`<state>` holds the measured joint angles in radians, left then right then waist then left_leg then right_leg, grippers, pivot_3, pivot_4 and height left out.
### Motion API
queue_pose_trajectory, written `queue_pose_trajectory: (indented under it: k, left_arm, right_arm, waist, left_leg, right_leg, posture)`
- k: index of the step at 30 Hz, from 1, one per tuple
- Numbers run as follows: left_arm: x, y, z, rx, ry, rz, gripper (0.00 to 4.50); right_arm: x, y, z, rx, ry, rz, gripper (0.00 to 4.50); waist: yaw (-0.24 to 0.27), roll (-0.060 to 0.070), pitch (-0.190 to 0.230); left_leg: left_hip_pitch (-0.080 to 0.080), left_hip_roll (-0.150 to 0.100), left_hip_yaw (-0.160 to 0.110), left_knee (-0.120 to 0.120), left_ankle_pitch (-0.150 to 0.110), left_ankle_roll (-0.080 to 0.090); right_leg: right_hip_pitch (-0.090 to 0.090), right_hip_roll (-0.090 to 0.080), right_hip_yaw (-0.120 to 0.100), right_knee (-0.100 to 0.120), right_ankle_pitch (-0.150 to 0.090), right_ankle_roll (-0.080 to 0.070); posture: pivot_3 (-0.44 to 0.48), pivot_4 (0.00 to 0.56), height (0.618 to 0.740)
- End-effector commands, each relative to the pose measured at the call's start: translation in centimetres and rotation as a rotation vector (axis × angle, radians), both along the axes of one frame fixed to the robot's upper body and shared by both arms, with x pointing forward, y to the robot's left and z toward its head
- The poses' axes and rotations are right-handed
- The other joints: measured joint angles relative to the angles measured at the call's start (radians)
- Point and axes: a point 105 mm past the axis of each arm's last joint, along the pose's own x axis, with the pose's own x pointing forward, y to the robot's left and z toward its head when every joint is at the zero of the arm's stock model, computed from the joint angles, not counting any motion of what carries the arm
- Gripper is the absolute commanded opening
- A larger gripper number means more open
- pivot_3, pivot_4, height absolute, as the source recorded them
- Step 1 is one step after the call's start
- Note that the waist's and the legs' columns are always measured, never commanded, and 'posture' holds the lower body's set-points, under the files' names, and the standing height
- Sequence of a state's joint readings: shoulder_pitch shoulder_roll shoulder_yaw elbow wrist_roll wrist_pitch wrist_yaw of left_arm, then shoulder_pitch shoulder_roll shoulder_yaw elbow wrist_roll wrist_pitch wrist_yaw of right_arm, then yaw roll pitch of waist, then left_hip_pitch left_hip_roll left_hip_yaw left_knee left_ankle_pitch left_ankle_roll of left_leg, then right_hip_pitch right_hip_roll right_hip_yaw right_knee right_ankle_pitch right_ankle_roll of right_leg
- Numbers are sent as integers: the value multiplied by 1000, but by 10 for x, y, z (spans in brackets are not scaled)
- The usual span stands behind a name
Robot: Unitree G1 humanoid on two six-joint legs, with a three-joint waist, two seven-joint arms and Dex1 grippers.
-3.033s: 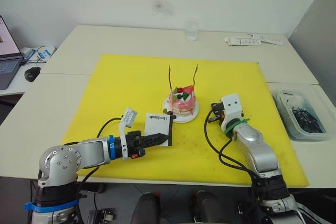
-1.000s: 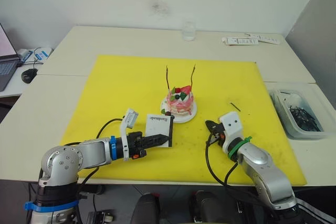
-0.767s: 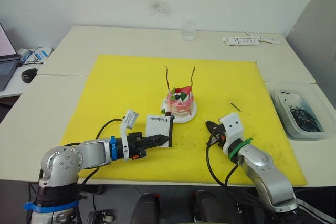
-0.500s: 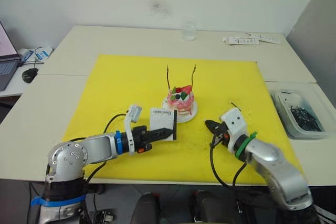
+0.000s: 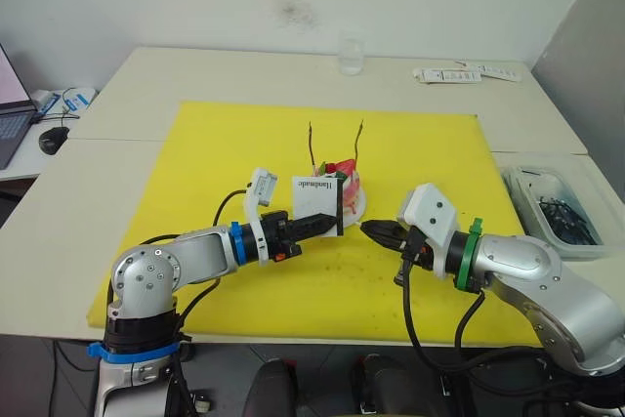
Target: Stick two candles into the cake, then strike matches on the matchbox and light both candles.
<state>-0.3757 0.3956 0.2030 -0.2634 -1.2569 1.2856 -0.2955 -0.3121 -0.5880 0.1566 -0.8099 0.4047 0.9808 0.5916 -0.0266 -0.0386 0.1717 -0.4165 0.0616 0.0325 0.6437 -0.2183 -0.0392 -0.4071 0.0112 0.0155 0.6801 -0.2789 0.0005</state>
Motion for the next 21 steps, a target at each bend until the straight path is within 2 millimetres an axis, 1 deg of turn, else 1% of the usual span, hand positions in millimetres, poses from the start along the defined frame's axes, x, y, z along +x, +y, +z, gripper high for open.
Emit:
queue_pose_trajectory:
  k: [1, 6, 12, 15, 19, 21]
  left_arm:
    - [-4, -2, 9, -24, -37, -21, 0]
    - [-3, -3, 10, -26, -41, -22, 0]
    - [-4, -3, 9, -22, -40, -28, 0]
    - [-5, -3, 8, -9, -44, -37, 0]
    - [-8, -3, 6, 4, -47, -51, 0]
    - [-9, -4, 5, 9, -47, -56, 0]
  right_arm:
    - [-6, 6, 16, -2, -56, 60, 48]
    - [-4, 9, 19, -14, -64, 70, 48]
    - [-1, 5, 16, -12, -49, 27, 48]
    - [9, -13, -6, 10, 48, -122, 48]
    - [18, -37, -36, 62, 79, -320, 48]
    - [22, -44, -47, 100, 72, -390, 48]
  waist:
    - [0, 0, 0]
    - [0, 0, 0]
    - [0, 0, 0]
    - [1, 0, 0]
    - [2, 0, 0]
    - [1, 0, 0]
  left_leg:
    - [0, 0, 0, 0, 0, 0]
    - [0, 0, 0, 0, 0, 0]
    - [0, 0, 0, 0, 0, 0]
    - [0, 0, 0, 0, 0, 0]
    - [0, 1, 0, 0, 0, 0]
    - [0, 0, 1, 0, 0, 0]
  right_leg:
    - [0, 0, 0, 0, 0, 0]
    - [0, 1, 0, 0, 0, 0]
    - [0, 1, 0, 0, 0, 0]
    - [0, 1, 0, 0, 0, 0]
    - [0, 1, 1, 0, 0, 0]
    - [0, 1, 1, 0, 0, 0]
  posture:
    - [0, 150, 740]
    - [0, 150, 740]
    - [0, 150, 740]
    - [0, 150, 740]
    - [0, 150, 740]
    - [0, 150, 740]
